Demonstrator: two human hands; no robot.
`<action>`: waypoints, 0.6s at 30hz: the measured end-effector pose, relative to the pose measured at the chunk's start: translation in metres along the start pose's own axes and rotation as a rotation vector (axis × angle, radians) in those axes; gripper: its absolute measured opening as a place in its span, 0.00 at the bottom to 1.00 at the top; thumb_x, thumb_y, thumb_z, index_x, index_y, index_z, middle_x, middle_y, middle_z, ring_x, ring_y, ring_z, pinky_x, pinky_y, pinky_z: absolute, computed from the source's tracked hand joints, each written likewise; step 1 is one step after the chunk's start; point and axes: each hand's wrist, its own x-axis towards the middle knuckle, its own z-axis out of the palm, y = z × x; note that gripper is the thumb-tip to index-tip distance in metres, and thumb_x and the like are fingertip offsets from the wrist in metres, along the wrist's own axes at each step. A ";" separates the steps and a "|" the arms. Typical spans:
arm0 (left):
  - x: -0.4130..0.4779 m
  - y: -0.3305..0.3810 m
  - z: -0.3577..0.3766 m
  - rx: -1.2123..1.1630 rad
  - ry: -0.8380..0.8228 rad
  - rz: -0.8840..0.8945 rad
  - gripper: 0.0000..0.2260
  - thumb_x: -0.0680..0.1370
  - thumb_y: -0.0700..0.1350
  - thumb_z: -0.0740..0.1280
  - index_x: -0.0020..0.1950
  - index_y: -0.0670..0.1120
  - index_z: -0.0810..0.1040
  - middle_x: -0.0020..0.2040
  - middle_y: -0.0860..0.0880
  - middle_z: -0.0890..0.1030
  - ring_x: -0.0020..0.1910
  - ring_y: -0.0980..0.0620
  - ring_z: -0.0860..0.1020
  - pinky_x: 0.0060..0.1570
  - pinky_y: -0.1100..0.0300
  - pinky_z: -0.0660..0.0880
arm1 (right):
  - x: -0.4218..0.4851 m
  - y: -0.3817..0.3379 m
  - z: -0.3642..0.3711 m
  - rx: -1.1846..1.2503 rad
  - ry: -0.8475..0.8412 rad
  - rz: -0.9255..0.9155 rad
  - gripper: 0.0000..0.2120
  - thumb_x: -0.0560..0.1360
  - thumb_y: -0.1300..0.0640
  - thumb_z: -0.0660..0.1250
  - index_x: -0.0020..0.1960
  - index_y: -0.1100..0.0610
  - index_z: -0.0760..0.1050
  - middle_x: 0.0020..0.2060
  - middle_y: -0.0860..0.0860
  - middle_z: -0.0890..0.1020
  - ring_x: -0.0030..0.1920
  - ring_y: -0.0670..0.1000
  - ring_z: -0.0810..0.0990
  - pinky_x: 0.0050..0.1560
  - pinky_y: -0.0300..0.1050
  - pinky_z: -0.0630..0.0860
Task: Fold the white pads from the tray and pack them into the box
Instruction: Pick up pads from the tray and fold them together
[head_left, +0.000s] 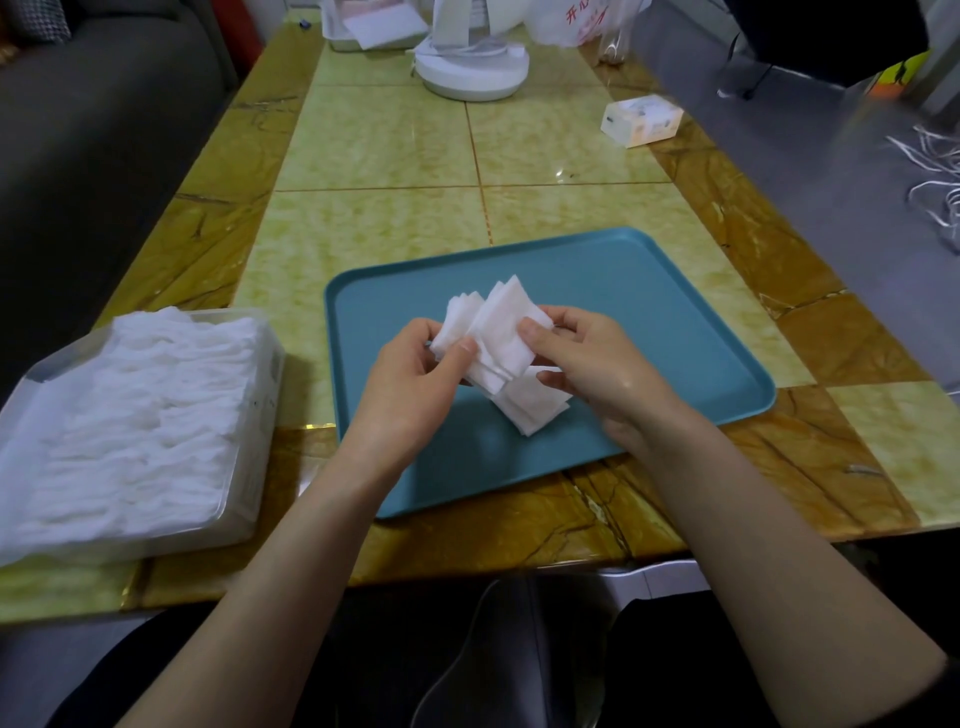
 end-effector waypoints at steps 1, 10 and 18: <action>0.000 0.000 0.000 -0.001 -0.001 0.005 0.05 0.79 0.44 0.64 0.43 0.47 0.74 0.44 0.43 0.80 0.42 0.49 0.75 0.51 0.45 0.74 | 0.000 0.000 -0.001 -0.001 -0.009 -0.006 0.08 0.78 0.57 0.64 0.56 0.56 0.75 0.40 0.46 0.81 0.36 0.39 0.77 0.34 0.28 0.73; 0.002 -0.003 -0.005 -0.072 0.017 0.087 0.06 0.80 0.43 0.63 0.43 0.50 0.74 0.33 0.57 0.80 0.34 0.66 0.78 0.46 0.60 0.75 | 0.002 0.001 -0.002 0.031 0.086 -0.108 0.03 0.77 0.60 0.65 0.44 0.54 0.75 0.39 0.49 0.80 0.39 0.43 0.77 0.36 0.30 0.74; 0.006 -0.006 -0.013 0.121 0.117 0.150 0.03 0.78 0.43 0.65 0.44 0.48 0.77 0.39 0.47 0.81 0.38 0.53 0.78 0.41 0.56 0.73 | -0.002 -0.010 -0.015 -0.405 -0.035 -0.496 0.06 0.75 0.60 0.67 0.42 0.50 0.74 0.34 0.43 0.76 0.37 0.42 0.73 0.39 0.35 0.70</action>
